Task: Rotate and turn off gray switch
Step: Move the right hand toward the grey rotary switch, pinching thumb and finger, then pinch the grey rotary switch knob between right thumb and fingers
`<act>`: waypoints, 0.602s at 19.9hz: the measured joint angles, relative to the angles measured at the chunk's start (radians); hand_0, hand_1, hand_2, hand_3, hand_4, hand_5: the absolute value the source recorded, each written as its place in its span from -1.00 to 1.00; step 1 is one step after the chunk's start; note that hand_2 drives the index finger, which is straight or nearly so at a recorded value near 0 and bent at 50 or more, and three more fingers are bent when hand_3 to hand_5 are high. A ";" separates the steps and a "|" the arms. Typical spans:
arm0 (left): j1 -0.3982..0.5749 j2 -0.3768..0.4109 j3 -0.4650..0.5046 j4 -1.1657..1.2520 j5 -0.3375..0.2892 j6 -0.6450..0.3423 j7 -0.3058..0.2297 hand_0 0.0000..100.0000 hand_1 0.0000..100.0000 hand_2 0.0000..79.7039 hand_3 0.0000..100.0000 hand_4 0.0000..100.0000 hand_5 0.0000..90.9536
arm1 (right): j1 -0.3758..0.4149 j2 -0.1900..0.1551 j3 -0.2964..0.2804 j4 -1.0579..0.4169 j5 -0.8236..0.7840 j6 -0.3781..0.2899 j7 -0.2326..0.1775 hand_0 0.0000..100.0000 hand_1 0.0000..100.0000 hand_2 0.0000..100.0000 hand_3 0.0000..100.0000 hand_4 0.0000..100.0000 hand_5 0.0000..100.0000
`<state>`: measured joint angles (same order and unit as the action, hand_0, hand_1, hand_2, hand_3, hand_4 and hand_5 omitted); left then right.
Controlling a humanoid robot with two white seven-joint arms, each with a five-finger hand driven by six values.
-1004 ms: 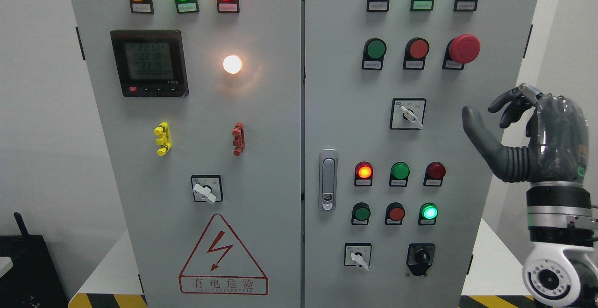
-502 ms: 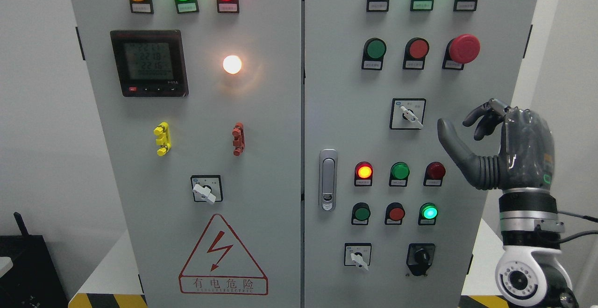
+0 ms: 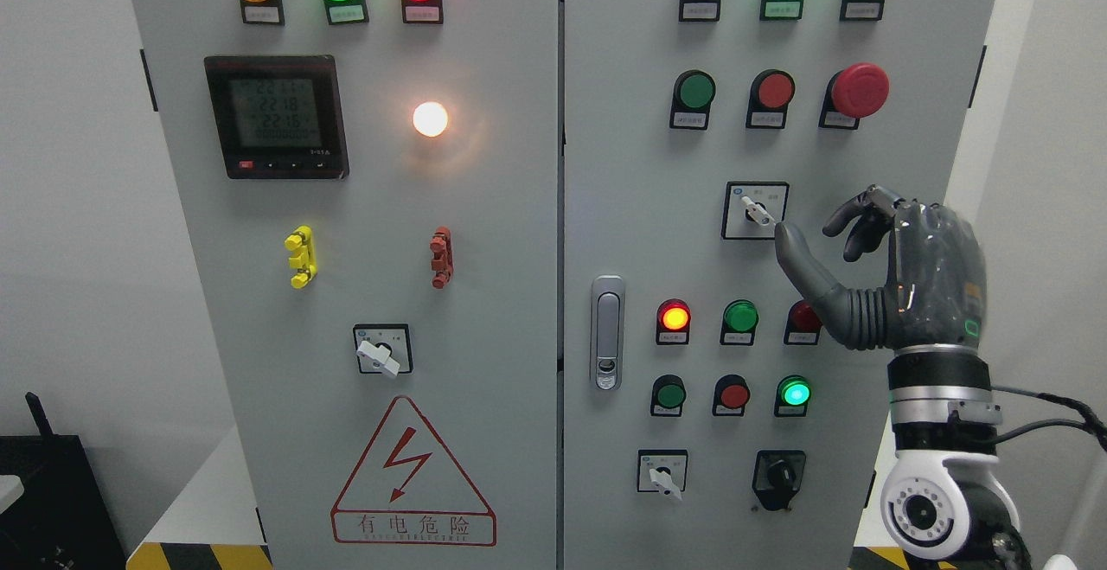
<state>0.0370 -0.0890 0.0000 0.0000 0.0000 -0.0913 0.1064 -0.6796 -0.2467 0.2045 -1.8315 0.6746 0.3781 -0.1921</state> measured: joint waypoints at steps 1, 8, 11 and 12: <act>0.000 0.000 0.000 0.000 0.000 0.000 -0.001 -0.76 -0.22 -1.00 -1.00 -1.00 -1.00 | -0.001 0.002 0.002 0.001 0.002 0.000 0.002 -0.81 -0.39 0.21 0.76 0.66 0.99; 0.000 0.000 0.000 0.000 0.000 0.000 0.001 -0.76 -0.22 -1.00 -1.00 -1.00 -1.00 | -0.011 0.014 0.019 0.009 0.019 0.002 0.005 -0.82 -0.36 0.21 0.75 0.66 1.00; 0.000 0.000 0.000 0.000 0.000 0.000 0.002 -0.76 -0.22 -1.00 -1.00 -1.00 -1.00 | -0.017 0.018 0.025 0.012 0.026 0.005 0.006 -0.83 -0.34 0.21 0.75 0.66 1.00; 0.000 0.000 0.000 0.000 0.000 0.000 0.003 -0.76 -0.22 -1.00 -1.00 -1.00 -1.00 | -0.020 0.019 0.026 0.014 0.027 0.009 0.007 -0.83 -0.33 0.21 0.75 0.66 1.00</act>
<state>0.0370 -0.0890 0.0000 0.0000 0.0000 -0.0913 0.1091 -0.6994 -0.2274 0.2306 -1.8176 0.7018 0.3873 -0.1855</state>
